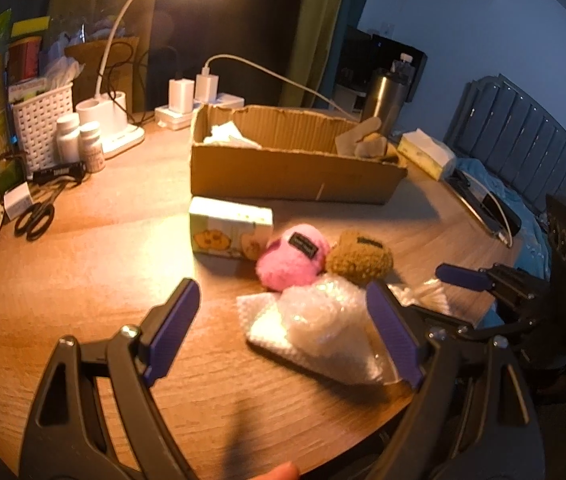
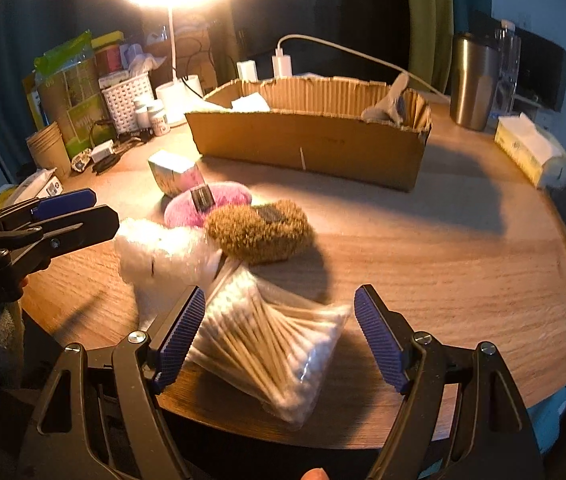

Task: Organize soft objects
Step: 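Grasp the bubble wrap bag with the left tool while the right tool grasps the cotton swab bag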

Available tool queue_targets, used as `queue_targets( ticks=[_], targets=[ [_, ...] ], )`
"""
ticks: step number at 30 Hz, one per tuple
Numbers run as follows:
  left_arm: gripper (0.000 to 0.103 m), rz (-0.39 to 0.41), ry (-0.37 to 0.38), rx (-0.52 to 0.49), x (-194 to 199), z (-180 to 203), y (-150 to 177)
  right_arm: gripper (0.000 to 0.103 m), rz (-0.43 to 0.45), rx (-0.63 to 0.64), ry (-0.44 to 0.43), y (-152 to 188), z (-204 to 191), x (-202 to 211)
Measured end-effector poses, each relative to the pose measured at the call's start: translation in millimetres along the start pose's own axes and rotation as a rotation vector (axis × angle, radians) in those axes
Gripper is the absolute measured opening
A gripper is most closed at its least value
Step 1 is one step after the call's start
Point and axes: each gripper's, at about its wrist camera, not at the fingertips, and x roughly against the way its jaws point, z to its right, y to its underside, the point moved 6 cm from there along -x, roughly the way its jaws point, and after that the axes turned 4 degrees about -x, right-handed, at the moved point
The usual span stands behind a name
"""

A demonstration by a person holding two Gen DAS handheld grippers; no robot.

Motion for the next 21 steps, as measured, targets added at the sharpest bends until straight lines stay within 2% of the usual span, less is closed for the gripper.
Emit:
queue_targets(
  ticks=[4, 6, 11, 17, 21],
  targets=[
    [0.086, -0.016, 0.002, -0.007, -3.5, 1.6, 3.3, 0.08, -0.008, 0.0, 0.008, 2.3, 0.3, -4.2],
    [0.086, -0.026, 0.004, -0.012, -5.7, 3.3, 4.5, 0.085, -0.011, 0.009, 0.018, 4.0, 0.9, -6.7],
    [0.086, -0.05, 0.019, -0.037, -13.0, 11.8, 6.1, 0.087, -0.017, 0.006, 0.016, 7.3, 5.6, -10.0],
    [0.086, -0.078, 0.038, -0.069, -23.7, 25.2, 7.6, 0.087, 0.001, -0.021, 0.029, 8.0, 20.6, -8.0],
    [0.086, -0.104, 0.025, -0.077, -35.2, 26.4, 7.2, 0.087, 0.01, -0.036, 0.043, 7.0, 29.5, -6.9]
  ],
)
